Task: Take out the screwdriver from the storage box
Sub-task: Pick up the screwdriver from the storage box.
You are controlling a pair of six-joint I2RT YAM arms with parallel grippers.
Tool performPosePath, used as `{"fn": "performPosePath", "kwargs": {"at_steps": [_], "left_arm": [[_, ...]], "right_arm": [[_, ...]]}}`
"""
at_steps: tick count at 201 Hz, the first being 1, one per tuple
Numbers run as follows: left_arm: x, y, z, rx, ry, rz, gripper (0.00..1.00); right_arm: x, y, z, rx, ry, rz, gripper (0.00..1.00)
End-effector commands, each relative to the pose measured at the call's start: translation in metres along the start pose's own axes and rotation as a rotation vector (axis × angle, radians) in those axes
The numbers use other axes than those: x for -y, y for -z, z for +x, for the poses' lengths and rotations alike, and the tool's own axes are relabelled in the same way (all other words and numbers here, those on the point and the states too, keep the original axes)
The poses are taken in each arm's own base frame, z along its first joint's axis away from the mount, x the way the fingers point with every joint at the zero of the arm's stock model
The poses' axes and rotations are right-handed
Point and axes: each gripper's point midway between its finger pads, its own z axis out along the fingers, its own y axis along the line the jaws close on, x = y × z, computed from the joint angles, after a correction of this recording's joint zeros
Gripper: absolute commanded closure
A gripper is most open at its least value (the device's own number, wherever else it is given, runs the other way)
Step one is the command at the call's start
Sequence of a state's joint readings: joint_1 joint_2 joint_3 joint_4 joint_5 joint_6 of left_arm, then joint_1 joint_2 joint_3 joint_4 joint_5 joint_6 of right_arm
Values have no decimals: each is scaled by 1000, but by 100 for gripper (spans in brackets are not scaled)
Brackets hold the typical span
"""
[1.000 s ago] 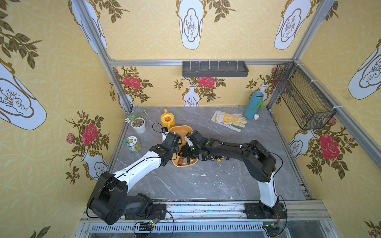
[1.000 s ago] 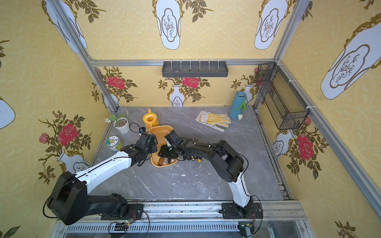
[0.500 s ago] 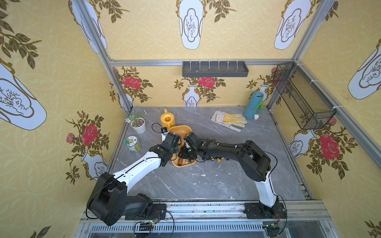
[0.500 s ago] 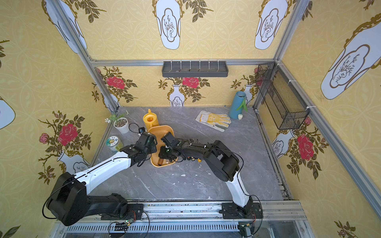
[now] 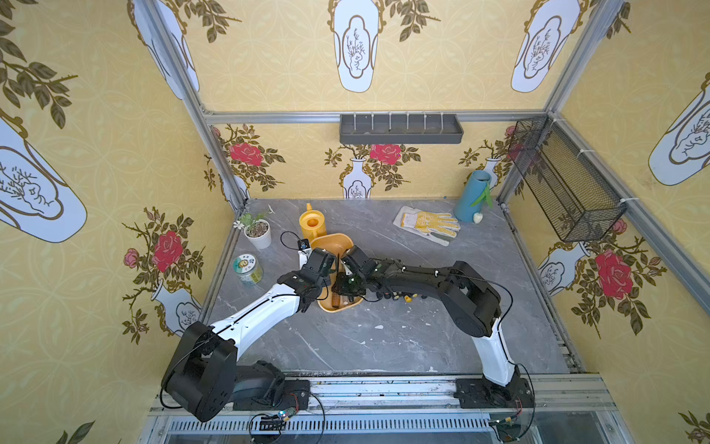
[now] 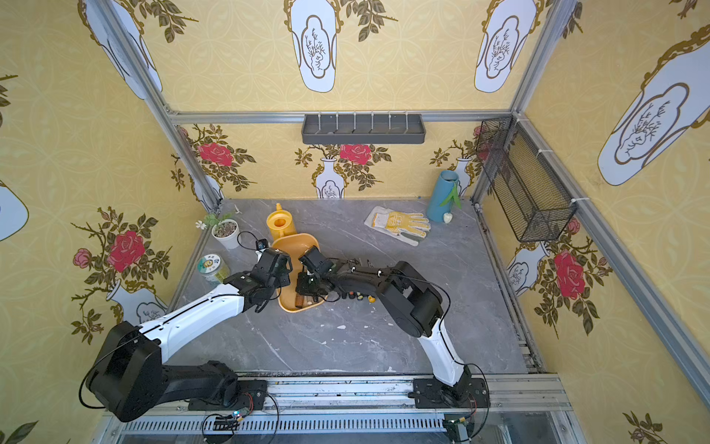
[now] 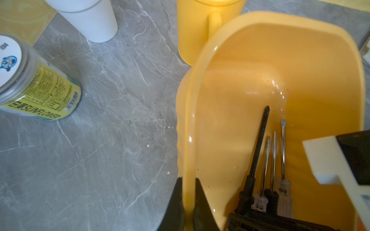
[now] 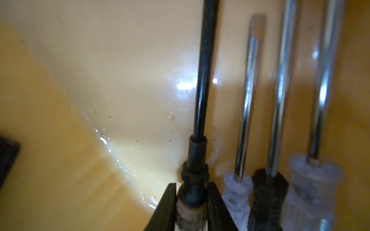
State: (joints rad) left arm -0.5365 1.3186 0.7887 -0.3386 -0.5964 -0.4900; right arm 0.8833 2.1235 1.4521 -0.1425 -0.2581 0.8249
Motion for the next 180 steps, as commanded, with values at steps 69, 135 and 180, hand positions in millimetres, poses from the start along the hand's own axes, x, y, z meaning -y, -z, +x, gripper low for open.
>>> {"fn": "performPosePath", "kwargs": {"at_steps": [69,135,180], "left_arm": [[10,0,-8,8,3,27,100],[9,3,-13,12,0,13,100],[10,1,-13,12,2,11,100]], "right_arm": [[-7,7,7,-12,55,-59,100],[-29,42,-8,40,76,-147,100],[-39,70,-21,90,112,-149,100]]}}
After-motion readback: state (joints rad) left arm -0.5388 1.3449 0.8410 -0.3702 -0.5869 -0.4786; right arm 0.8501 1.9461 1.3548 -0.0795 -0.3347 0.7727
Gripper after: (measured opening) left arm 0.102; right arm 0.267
